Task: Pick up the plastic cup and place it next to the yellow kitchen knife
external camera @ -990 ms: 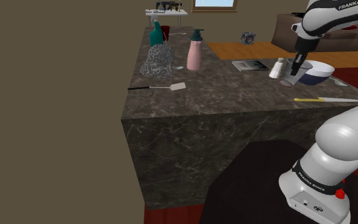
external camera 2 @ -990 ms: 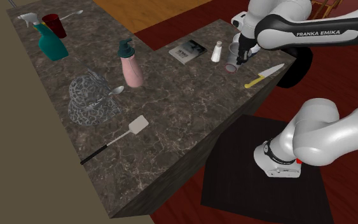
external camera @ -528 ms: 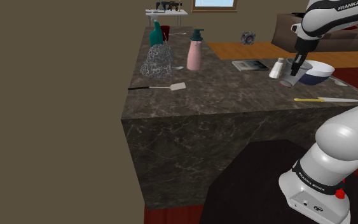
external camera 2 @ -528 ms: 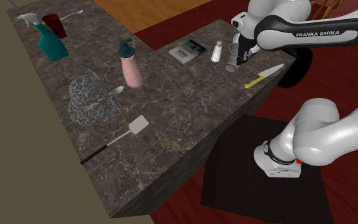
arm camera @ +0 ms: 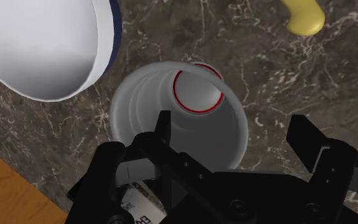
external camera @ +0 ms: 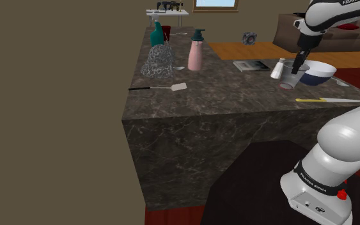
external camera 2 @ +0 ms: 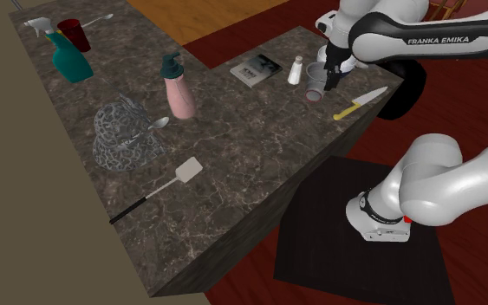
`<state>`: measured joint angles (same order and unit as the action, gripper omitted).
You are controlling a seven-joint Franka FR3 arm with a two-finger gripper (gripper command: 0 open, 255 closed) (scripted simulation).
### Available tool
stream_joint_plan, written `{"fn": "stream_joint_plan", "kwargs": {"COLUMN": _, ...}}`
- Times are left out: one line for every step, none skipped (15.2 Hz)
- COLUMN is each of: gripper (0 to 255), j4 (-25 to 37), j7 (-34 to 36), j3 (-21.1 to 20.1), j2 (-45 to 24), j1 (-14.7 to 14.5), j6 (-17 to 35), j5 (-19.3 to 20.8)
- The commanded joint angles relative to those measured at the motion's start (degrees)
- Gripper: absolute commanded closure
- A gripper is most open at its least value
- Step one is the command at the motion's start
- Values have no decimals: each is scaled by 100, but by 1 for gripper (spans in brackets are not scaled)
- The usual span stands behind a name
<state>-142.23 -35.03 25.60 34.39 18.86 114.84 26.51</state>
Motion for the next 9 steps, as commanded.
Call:
{"fn": "stream_joint_plan", "kwargs": {"gripper": 0, "j4": 214, "j7": -21, "j3": -132, "j2": 147, "j1": -17, "j6": -378, "j5": -79}}
{"fn": "stream_joint_plan", "kwargs": {"gripper": 0, "j4": 328, "j7": -29, "j3": -189, "j2": 185, "j1": -31, "j6": -536, "j5": -118}}
{"fn": "stream_joint_plan", "kwargs": {"gripper": 0, "j4": 328, "j7": -30, "j3": -190, "j2": 185, "j1": -29, "j6": -535, "j5": -119}}
{"fn": "stream_joint_plan", "kwargs": {"gripper": 0, "j4": 327, "j7": -30, "j3": -190, "j2": 186, "j1": -29, "j6": -536, "j5": -119}}
{"fn": "stream_joint_plan", "kwargs": {"gripper": 0, "j4": 328, "j7": -30, "j3": -190, "j2": 185, "j1": -29, "j6": -536, "j5": -119}}
{"fn": "stream_joint_plan", "kwargs": {"gripper": 0, "j4": 328, "j7": -30, "j3": -190, "j2": 185, "j1": -29, "j6": -535, "j5": -119}}
{"fn": "stream_joint_plan", "kwargs": {"gripper": 0, "j4": 328, "j7": -30, "j3": -190, "j2": 185, "j1": -29, "j6": -535, "j5": -119}}
{"fn": "stream_joint_plan", "kwargs": {"gripper": 0, "j4": 328, "j7": -30, "j3": -190, "j2": 185, "j1": -29, "j6": -535, "j5": -119}}
{"fn": "stream_joint_plan", "kwargs": {"gripper": 0, "j4": 328, "j7": -30, "j3": -190, "j2": 185, "j1": -29, "j6": -535, "j5": -119}}
